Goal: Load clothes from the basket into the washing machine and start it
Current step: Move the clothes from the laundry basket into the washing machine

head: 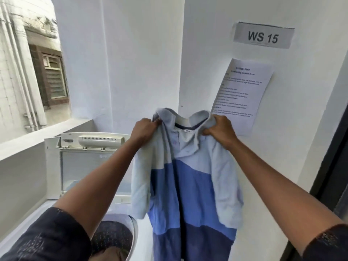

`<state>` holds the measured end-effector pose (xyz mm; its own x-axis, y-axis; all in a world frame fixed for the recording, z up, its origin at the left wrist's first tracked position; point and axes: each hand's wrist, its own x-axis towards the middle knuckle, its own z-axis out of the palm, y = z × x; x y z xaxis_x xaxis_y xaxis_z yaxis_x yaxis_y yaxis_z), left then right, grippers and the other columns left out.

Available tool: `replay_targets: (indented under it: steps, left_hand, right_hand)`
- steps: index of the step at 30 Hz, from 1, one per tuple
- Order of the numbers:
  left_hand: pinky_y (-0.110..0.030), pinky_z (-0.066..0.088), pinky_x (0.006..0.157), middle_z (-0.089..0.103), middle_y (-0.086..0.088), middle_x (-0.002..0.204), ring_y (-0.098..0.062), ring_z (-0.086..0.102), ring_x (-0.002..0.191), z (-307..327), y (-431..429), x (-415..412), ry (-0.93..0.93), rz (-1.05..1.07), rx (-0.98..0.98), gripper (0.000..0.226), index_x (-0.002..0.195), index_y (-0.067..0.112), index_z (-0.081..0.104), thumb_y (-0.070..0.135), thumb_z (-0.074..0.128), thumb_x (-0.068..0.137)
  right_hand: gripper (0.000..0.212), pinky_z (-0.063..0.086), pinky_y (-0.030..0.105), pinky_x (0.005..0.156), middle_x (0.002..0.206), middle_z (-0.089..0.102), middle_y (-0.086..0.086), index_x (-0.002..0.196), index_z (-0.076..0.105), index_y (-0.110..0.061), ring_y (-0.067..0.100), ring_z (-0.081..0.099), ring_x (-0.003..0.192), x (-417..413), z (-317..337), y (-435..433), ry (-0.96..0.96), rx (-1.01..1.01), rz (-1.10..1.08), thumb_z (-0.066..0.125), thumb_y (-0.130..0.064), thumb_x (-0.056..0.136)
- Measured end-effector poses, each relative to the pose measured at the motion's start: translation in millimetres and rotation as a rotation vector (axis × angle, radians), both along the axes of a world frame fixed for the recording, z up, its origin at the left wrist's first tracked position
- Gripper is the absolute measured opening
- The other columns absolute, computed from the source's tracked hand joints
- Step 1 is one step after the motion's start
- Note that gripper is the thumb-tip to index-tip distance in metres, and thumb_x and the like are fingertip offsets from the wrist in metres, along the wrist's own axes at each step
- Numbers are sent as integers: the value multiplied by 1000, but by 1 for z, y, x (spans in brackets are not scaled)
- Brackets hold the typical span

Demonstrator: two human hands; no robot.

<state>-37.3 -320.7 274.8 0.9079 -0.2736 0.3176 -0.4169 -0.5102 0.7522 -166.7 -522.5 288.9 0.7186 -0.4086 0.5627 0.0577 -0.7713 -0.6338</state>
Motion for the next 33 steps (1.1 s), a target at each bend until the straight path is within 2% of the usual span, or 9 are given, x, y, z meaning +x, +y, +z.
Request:
replay_targets:
  steps: [2,6,11,14,19,24,27,30,33]
  left_hand:
    - [-37,42,84,62,-24,116,-38,57,107,19,7,2,-65,42,-60,61,109,-2,62,52,40,95]
    - [-36,40,76,64,-26,110,-40,59,103,62,36,11,-275,156,-61,61,102,1,66,55,40,93]
    - [-36,40,69,66,-23,102,-40,62,93,113,100,36,-534,355,149,69,95,8,67,68,33,88]
    - [-36,38,66,65,-26,102,-41,62,91,131,137,51,-572,421,215,71,96,4,66,67,32,90]
    - [-40,43,81,60,-28,115,-40,57,105,124,176,77,-303,238,145,58,107,-2,61,49,37,97]
    - [-25,44,55,55,-8,80,-18,53,68,75,205,89,112,-20,-6,30,94,7,53,35,43,98]
    - [-25,45,54,54,-6,78,-14,52,66,32,222,97,282,-87,-3,23,83,12,52,27,45,98]
    - [-26,47,57,55,-5,82,-15,54,67,-18,236,106,412,-110,18,13,88,15,52,22,46,97]
    - [-27,48,59,53,-2,76,-14,53,65,-74,242,110,509,-122,37,15,81,18,49,16,45,96]
  right_hand:
    - [30,46,32,74,91,71,14,95,69,1,24,64,88,16,12,34,-124,58,-18,78,-15,70]
    - [40,52,41,85,104,70,17,105,68,-2,30,65,100,48,39,88,-208,134,40,73,-33,79]
    - [43,49,37,84,108,70,14,109,66,-6,30,62,105,80,90,128,-207,-36,44,72,-35,79]
    - [47,48,36,81,107,69,12,109,65,-7,28,62,104,98,112,152,-154,-72,105,74,-40,77]
    - [43,35,23,69,102,70,12,102,69,-6,26,63,100,138,107,214,-36,-95,221,74,-40,77]
    - [50,39,27,69,109,68,16,108,65,-2,29,63,104,187,61,268,152,-22,223,77,-37,75]
    - [45,40,26,61,111,66,18,109,64,0,28,63,98,207,22,286,303,52,248,75,-29,77]
    - [42,37,24,59,117,65,19,112,63,-1,30,63,104,222,-24,305,511,0,243,72,-26,80]
    - [36,36,21,41,113,65,18,111,64,-1,29,64,101,231,-75,317,662,-54,258,68,-22,82]
